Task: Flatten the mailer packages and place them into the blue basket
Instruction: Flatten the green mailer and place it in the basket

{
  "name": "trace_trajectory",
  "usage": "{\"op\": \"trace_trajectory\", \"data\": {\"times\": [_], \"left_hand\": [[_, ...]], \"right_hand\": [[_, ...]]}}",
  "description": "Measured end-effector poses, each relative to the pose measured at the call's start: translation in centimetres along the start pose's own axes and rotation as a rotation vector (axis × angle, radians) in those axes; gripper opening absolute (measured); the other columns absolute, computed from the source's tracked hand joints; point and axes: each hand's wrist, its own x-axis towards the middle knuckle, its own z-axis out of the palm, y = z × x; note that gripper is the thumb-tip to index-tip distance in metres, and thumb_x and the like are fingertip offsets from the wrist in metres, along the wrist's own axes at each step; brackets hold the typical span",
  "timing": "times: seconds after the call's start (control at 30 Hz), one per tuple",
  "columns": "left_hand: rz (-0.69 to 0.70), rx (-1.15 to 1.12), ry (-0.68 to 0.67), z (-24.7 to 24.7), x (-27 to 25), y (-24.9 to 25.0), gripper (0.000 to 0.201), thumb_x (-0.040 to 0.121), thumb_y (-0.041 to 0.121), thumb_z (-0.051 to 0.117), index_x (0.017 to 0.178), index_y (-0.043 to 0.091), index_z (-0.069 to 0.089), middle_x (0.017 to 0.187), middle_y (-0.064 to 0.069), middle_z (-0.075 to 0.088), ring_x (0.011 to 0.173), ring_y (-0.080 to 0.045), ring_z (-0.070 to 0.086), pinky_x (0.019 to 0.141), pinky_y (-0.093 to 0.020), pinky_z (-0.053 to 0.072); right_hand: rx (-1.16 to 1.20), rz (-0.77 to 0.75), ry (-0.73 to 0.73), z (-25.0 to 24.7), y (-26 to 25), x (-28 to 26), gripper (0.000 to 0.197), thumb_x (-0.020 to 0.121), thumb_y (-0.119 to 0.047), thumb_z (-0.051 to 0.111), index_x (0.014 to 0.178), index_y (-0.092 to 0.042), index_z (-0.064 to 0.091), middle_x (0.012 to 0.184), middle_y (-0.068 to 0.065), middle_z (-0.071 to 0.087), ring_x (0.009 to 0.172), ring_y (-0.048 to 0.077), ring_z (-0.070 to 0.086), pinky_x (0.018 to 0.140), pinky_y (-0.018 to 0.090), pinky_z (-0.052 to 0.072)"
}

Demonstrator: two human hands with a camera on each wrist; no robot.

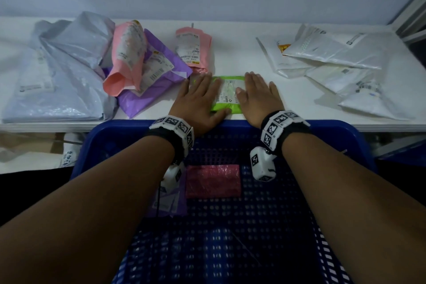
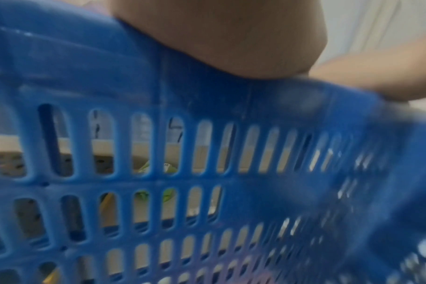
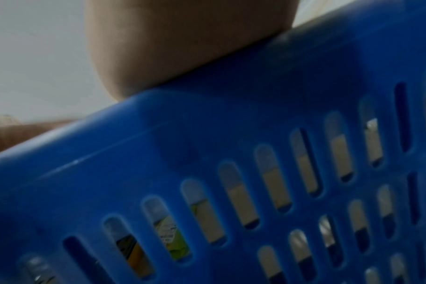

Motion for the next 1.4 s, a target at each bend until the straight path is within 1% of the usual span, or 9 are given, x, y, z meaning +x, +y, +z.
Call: {"op": "trace_trajectory", "data": {"times": [0.1, 0.23, 0.53, 0.77, 0.87, 0.93, 1.0, 1.23, 1.4], "left_hand": [[0.246, 0.168, 0.145, 0.1, -0.5, 0.1, 0.071, 0.100, 0.060, 0.018, 0.159, 0.021, 0.015, 0.166, -0.010, 0.010, 0.154, -0.024, 0.009, 0.122, -0.057, 0.002], [0.447, 0.190, 0.064, 0.0, -0.5, -0.1, 0.067, 0.102, 0.055, 0.012, 0.160, 0.022, 0.006, 0.166, -0.005, 0.008, 0.154, -0.021, 0.005, 0.124, -0.049, -0.002], [0.055, -0.007, -0.106, 0.4, 0.6, -0.1, 0.089, 0.089, 0.074, 0.004, 0.159, 0.019, -0.005, 0.167, -0.005, -0.006, 0.154, -0.018, -0.006, 0.124, -0.046, 0.000], [-0.043, -0.056, -0.101, 0.3, 0.8, 0.1, 0.086, 0.086, 0.064, -0.003, 0.159, 0.019, 0.000, 0.167, -0.008, 0.001, 0.154, -0.020, 0.001, 0.123, -0.049, 0.001], [-0.036, 0.028, -0.108, 0.7, 0.9, 0.0, 0.085, 0.087, 0.063, -0.005, 0.159, 0.018, -0.002, 0.167, -0.011, 0.004, 0.154, -0.022, 0.003, 0.121, -0.056, -0.001], [-0.028, 0.053, -0.095, 0.8, 0.9, -0.1, 0.085, 0.088, 0.063, -0.006, 0.159, 0.016, 0.001, 0.166, -0.013, 0.008, 0.154, -0.024, 0.005, 0.121, -0.057, 0.000], [-0.033, 0.048, -0.086, 0.8, 0.9, -0.1, 0.086, 0.088, 0.063, -0.006, 0.159, 0.015, 0.005, 0.165, -0.014, 0.012, 0.154, -0.025, 0.008, 0.121, -0.056, 0.001], [-0.044, 0.012, -0.113, 0.4, 1.1, -0.4, 0.092, 0.084, 0.068, 0.000, 0.158, 0.015, 0.009, 0.165, -0.011, 0.015, 0.153, -0.022, 0.009, 0.122, -0.054, -0.001], [-0.043, 0.012, -0.141, 0.1, 1.2, -0.4, 0.095, 0.081, 0.070, 0.000, 0.158, 0.016, 0.005, 0.166, -0.011, 0.010, 0.153, -0.023, 0.007, 0.122, -0.053, -0.002]], "right_hand": [[-0.079, -0.001, 0.047, -0.1, -0.2, -0.3, 0.063, 0.104, -0.043, 0.016, 0.159, -0.012, 0.007, 0.167, 0.003, 0.009, 0.154, 0.016, 0.003, 0.124, 0.046, 0.000], [-0.146, -0.042, 0.018, -0.1, -0.7, -0.4, 0.064, 0.102, -0.033, 0.024, 0.159, -0.012, 0.004, 0.167, 0.004, 0.008, 0.154, 0.017, 0.002, 0.124, 0.046, -0.001], [-0.070, 0.053, 0.022, 0.2, -0.6, 0.1, 0.061, 0.105, -0.042, 0.012, 0.159, -0.015, 0.007, 0.167, 0.001, 0.006, 0.154, 0.017, 0.002, 0.123, 0.051, -0.001], [-0.157, 0.159, 0.128, 0.3, -1.2, -0.3, 0.060, 0.105, -0.038, 0.017, 0.158, -0.010, 0.016, 0.167, 0.007, 0.010, 0.154, 0.022, 0.002, 0.122, 0.052, -0.003], [-0.254, -0.053, 0.278, 0.0, -2.1, -0.9, 0.058, 0.104, -0.032, 0.026, 0.157, -0.009, 0.019, 0.166, 0.009, 0.013, 0.154, 0.023, 0.004, 0.123, 0.050, -0.002], [-0.222, -0.299, 0.260, 0.1, -2.5, -0.9, 0.057, 0.103, -0.033, 0.030, 0.157, -0.012, 0.023, 0.165, 0.006, 0.019, 0.153, 0.020, 0.011, 0.124, 0.045, 0.005], [-0.151, -0.376, 0.176, 0.4, -2.5, -0.6, 0.057, 0.103, -0.035, 0.032, 0.157, -0.016, 0.024, 0.165, 0.003, 0.021, 0.152, 0.017, 0.015, 0.124, 0.041, 0.010], [0.023, -0.167, 0.133, 1.1, -2.0, 0.4, 0.053, 0.104, -0.042, 0.027, 0.152, -0.022, 0.031, 0.163, 0.004, 0.024, 0.152, 0.020, 0.015, 0.123, 0.044, 0.012], [0.039, 0.113, 0.133, 1.0, -1.9, 0.3, 0.054, 0.105, -0.039, 0.018, 0.155, -0.019, 0.023, 0.165, 0.006, 0.016, 0.153, 0.022, 0.009, 0.124, 0.047, 0.006]]}}
